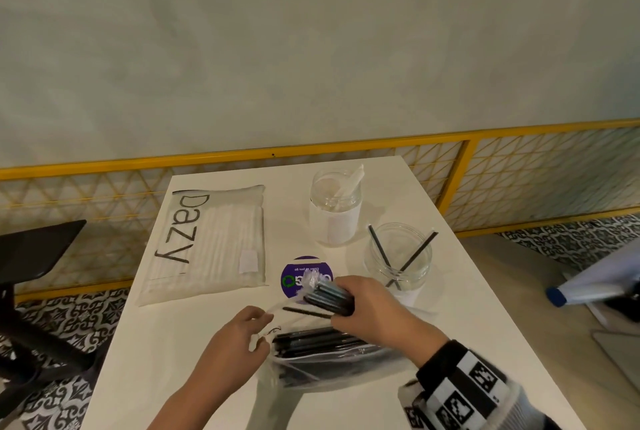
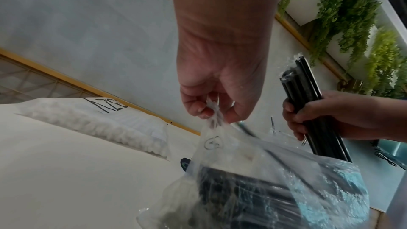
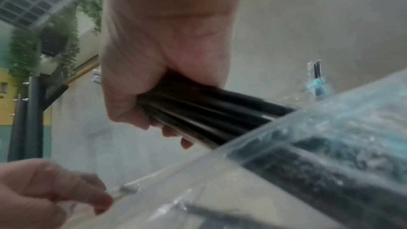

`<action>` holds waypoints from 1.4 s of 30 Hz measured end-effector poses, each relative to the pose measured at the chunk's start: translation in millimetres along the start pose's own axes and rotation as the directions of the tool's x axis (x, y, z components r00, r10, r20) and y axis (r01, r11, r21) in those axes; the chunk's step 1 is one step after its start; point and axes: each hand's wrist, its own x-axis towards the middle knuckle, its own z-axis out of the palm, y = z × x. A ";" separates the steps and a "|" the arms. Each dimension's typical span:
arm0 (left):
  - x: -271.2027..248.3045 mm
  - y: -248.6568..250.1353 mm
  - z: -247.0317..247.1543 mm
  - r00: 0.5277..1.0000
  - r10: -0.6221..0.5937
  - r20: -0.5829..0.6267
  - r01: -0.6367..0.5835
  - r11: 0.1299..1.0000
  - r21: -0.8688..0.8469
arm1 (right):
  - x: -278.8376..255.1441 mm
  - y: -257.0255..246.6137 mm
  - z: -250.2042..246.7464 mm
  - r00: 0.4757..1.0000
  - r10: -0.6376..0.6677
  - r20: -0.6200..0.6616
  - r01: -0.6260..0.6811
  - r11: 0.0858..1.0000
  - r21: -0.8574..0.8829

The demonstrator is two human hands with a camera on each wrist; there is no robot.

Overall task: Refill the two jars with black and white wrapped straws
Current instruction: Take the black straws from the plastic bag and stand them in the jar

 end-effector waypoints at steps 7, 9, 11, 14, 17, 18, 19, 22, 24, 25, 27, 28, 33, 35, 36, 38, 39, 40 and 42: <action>-0.1 -0.8 2.2 1.000 -0.005 0.001 0.005 0.999 -0.050 | -10.2 -14.2 -35.7 0.984 0.145 -0.103 -0.091 0.906 0.414; -0.4 -2.6 2.6 1.000 -0.005 0.006 0.005 0.998 -0.063 | -16.3 -24.2 -61.6 0.930 0.239 -0.278 -0.039 0.817 0.576; -0.2 -3.9 2.1 1.000 -0.005 0.011 0.006 0.997 -0.073 | -22.0 -33.2 -91.3 0.825 0.285 -0.488 0.092 0.784 0.614; 0.9 -3.9 2.2 1.000 -0.002 0.018 0.004 0.998 -0.068 | -22.8 -31.6 -120.7 0.634 0.292 -0.716 0.306 0.756 0.579; 2.3 -1.8 2.1 1.000 0.000 0.023 0.001 0.998 -0.059 | -7.2 -5.2 -109.4 0.577 0.409 -0.707 0.251 0.734 0.630; 2.2 -1.4 2.3 1.000 -0.001 0.024 0.002 0.998 -0.060 | -0.4 6.4 -98.0 0.592 0.463 -0.660 0.181 0.722 0.668; 2.5 -0.9 2.0 1.000 -0.001 0.025 0.003 0.998 -0.062 | 6.1 18.6 -85.3 0.612 0.518 -0.598 0.089 0.705 0.703; 2.4 -4.2 2.8 1.000 -0.008 0.026 0.010 0.997 -0.073 | 21.8 49.9 -49.0 0.702 0.583 -0.408 -0.253 0.741 0.622; 1.5 -7.4 3.3 1.000 0.002 0.025 0.000 0.997 -0.077 | 27.6 57.1 -41.6 0.748 0.553 -0.367 -0.370 0.807 0.461; 0.8 -9.5 3.5 1.000 0.004 0.026 -0.002 0.997 -0.074 | 29.2 56.6 -43.4 0.758 0.539 -0.367 -0.372 0.820 0.436; 0.2 -12.8 3.7 0.999 0.006 0.032 -0.004 0.997 -0.078 | 29.5 54.6 -50.0 0.778 0.481 -0.405 -0.331 0.860 0.388; 0.2 -13.6 3.7 0.999 0.008 0.039 -0.005 0.997 -0.074 | 28.2 52.6 -53.5 0.780 0.422 -0.462 -0.292 0.899 0.328; -0.1 -14.0 3.6 0.999 0.016 0.047 -0.013 0.997 -0.081 | 27.2 62.3 -59.8 0.655 0.297 -0.695 -0.350 0.934 0.070; -0.3 -13.9 3.9 0.999 0.011 0.052 -0.007 0.997 -0.077 | 32.0 67.4 -58.8 0.679 0.422 -0.601 -0.456 0.884 0.105; -0.1 -13.6 3.8 0.998 0.008 0.055 -0.004 0.997 -0.081 | 35.5 68.6 -57.4 0.700 0.452 -0.553 -0.483 0.870 0.100; 0.4 -13.8 3.1 0.998 0.003 0.058 0.001 0.996 -0.086 | 43.5 69.2 -54.5 0.736 0.458 -0.499 -0.487 0.870 0.080; 0.5 -13.9 2.5 0.998 0.001 0.061 0.004 0.996 -0.085 | 47.4 69.0 -53.4 0.749 0.445 -0.491 -0.470 0.879 0.081; 0.5 -13.6 2.1 0.998 0.002 0.065 0.003 0.997 -0.080 | 50.3 68.0 -52.8 0.761 0.427 -0.488 -0.447 0.891 0.081; 0.0 -13.1 1.7 0.997 0.006 0.072 -0.001 0.997 -0.071 | 53.0 64.6 -51.8 0.788 0.384 -0.481 -0.403 0.913 0.070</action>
